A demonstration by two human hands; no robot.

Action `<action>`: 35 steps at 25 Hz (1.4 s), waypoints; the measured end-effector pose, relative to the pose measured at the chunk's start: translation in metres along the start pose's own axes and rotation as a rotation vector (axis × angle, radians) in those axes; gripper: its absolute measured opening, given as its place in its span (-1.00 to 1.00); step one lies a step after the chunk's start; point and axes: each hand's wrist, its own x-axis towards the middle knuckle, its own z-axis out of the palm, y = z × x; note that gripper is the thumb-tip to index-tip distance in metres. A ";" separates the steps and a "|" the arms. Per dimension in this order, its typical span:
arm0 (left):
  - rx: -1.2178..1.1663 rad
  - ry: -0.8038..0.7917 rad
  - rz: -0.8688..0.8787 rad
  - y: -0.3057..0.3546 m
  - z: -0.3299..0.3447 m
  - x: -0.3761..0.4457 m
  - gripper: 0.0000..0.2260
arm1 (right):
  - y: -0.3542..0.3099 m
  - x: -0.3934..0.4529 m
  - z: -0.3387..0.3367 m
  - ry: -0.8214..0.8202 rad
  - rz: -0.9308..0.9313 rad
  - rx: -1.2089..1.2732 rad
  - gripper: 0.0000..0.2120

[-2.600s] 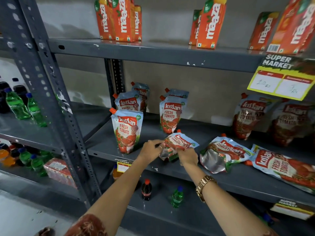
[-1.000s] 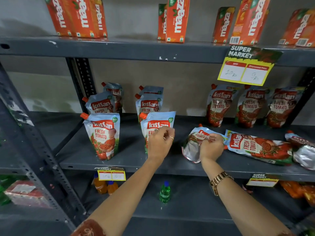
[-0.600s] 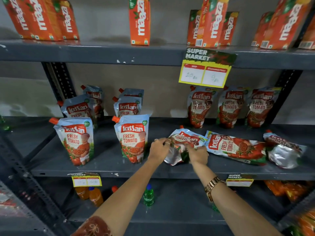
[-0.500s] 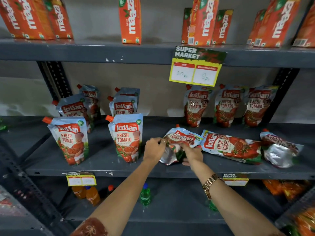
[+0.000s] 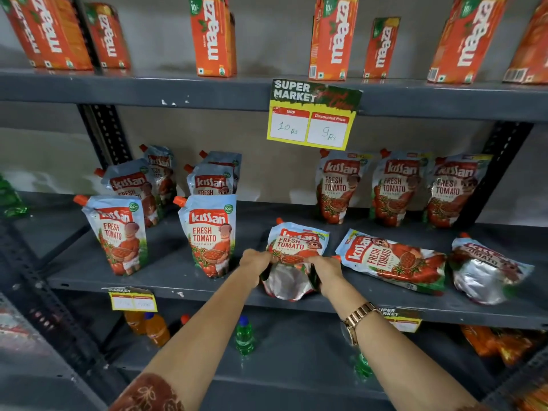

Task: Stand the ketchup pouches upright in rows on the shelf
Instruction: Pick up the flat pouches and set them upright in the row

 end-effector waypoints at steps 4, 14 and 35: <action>-0.143 0.058 0.059 0.002 0.008 -0.003 -0.81 | -0.017 -0.032 -0.005 -0.061 -0.136 -0.044 -0.88; -0.250 0.137 0.326 0.001 0.019 -0.011 -0.71 | -0.022 -0.025 -0.018 -0.212 -0.539 -0.160 -0.65; 0.013 -0.207 0.056 -0.002 0.166 -0.087 -0.87 | -0.085 0.026 -0.173 0.150 -0.693 -1.245 -0.73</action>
